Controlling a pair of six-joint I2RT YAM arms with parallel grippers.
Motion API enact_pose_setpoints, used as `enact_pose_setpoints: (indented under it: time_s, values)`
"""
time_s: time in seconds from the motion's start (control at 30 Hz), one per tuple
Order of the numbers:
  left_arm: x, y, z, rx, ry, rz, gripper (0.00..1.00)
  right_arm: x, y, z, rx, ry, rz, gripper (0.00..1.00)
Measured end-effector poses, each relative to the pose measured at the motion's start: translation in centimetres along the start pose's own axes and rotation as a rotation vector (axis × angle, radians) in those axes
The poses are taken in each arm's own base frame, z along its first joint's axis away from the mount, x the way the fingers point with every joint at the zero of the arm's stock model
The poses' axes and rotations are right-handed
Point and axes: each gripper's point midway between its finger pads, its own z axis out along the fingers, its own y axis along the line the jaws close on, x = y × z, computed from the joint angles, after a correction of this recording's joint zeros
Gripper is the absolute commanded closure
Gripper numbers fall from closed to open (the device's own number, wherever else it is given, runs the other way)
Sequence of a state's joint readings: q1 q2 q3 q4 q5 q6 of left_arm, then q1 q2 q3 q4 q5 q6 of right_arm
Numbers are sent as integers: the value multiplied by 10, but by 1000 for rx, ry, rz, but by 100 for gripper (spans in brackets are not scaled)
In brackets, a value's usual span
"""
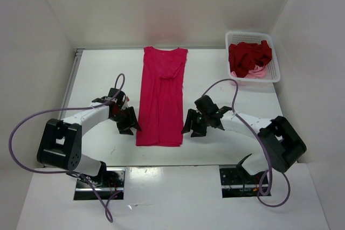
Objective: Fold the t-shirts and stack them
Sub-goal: Rotate the tshirt 90 degrees, then grab the bottom of the folded rectangular tshirt with both arms
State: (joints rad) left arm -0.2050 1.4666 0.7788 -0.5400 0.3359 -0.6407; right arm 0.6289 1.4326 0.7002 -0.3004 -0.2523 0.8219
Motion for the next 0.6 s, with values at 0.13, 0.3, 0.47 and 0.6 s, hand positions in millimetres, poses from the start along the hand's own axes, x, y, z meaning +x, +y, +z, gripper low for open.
enact_pose_setpoints:
  time_s: [0.13, 0.3, 0.47, 0.6]
  values:
    - [17, 6, -10, -15, -19, -73, 41, 20, -11, 3, -1, 63, 36, 44]
    - [24, 11, -7, -12, -7, -155, 45, 25, -6, 12, -36, 108, 48, 50]
    - [44, 20, 11, -32, 103, -202, 53, 28, 1, 19, -77, 138, 54, 57]
    - [48, 15, 15, 3, 141, -200, 68, 32, 3, 23, -97, 167, 56, 66]
